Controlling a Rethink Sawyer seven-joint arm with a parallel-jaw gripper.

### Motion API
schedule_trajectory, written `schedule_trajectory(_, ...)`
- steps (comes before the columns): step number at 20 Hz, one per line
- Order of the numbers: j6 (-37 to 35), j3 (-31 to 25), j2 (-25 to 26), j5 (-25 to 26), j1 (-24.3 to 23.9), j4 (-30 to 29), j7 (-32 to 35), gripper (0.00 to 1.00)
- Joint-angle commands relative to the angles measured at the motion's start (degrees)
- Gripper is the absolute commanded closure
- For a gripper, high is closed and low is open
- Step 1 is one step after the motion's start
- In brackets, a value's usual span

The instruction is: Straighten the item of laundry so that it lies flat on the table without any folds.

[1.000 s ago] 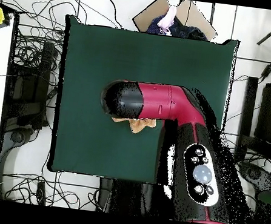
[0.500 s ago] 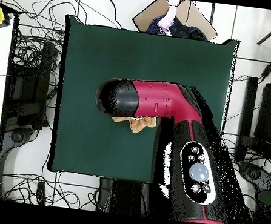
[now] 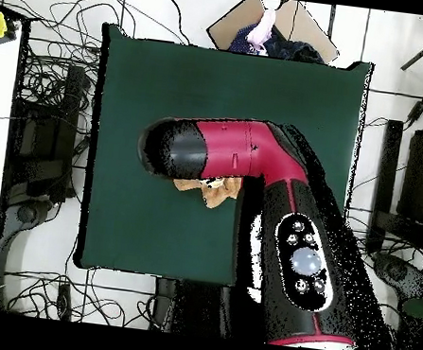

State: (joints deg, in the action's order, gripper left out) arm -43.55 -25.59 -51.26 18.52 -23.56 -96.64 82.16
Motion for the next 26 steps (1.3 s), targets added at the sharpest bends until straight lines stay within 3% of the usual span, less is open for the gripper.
schedule_trajectory(1,-7.35,-6.11,1.71,3.78,-2.71,1.07,-14.95,0.0)
schedule_trajectory(12,-6.46,-5.55,6.52,6.78,-5.19,5.03,-16.0,0.0)
schedule_trajectory(21,-7.15,-5.02,1.11,7.36,-4.72,2.09,-14.66,0.0)
schedule_trajectory(26,-5.27,-4.35,0.54,8.78,-4.19,0.95,-13.92,0.0)
